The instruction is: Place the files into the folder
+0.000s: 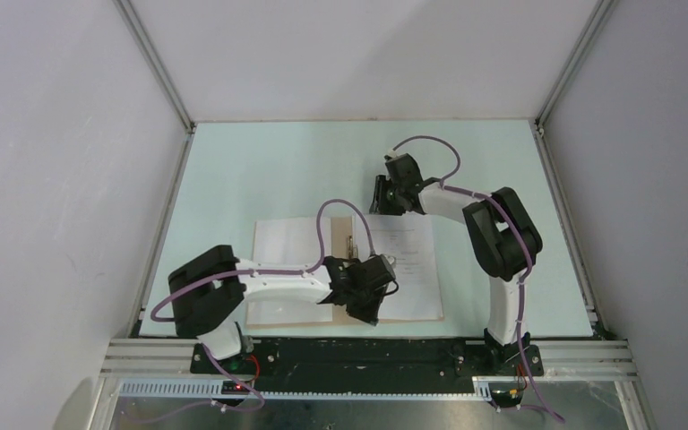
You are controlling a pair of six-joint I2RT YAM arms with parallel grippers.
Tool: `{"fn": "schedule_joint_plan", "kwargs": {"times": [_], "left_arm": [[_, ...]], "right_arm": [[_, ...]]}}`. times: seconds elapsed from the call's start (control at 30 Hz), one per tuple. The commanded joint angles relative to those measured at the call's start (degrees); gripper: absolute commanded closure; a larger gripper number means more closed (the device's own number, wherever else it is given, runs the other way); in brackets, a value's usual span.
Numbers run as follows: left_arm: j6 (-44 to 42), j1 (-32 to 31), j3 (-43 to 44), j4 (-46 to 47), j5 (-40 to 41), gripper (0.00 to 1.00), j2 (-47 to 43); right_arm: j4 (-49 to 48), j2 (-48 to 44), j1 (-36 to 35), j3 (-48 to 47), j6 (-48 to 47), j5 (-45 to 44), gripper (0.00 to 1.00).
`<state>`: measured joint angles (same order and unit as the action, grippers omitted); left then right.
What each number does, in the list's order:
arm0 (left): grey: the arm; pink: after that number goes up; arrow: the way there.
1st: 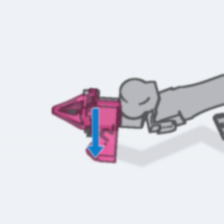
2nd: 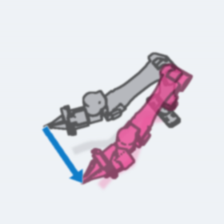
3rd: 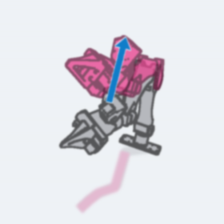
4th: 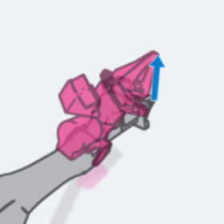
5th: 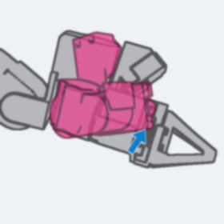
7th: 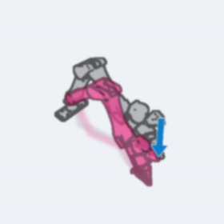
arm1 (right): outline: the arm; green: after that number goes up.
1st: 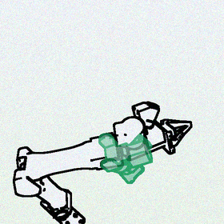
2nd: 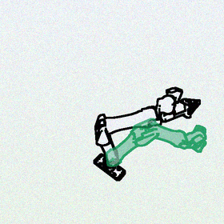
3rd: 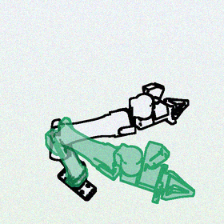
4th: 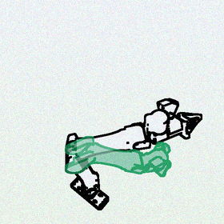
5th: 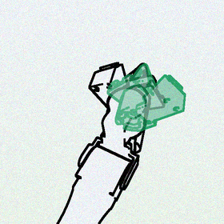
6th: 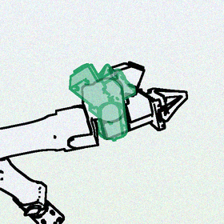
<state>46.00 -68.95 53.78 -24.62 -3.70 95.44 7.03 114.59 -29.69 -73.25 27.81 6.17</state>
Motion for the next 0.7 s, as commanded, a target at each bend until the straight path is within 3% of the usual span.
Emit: {"fn": "schedule_joint_plan", "kwargs": {"times": [0.0, 0.23, 0.4, 0.5, 0.67], "left_arm": [[-2.6, 1.2, 1.0, -0.6, -1.3, 0.91, -6.7], [-5.4, 5.2, 2.1, -4.3, -3.4, 0.81, -15.0], [-4.4, 11.7, 1.4, -6.2, -0.6, 0.82, -20.1], [-2.9, 19.3, 0.2, -6.3, 1.8, 0.83, -21.4], [-2.9, 27.4, 2.0, -5.3, 5.5, 0.91, -16.9]], "right_arm": [[4.0, -2.2, 1.5, -5.2, -1.4, 2.5, 0.58], [7.7, -3.8, 2.0, -9.3, -0.5, 4.8, 0.48], [13.0, -5.2, 1.6, -9.1, -0.6, 1.7, 0.48], [13.7, -8.3, 2.4, -5.5, -0.1, -1.7, 0.47], [14.9, -14.4, 3.5, -0.6, -0.3, -8.8, 0.42]]}}
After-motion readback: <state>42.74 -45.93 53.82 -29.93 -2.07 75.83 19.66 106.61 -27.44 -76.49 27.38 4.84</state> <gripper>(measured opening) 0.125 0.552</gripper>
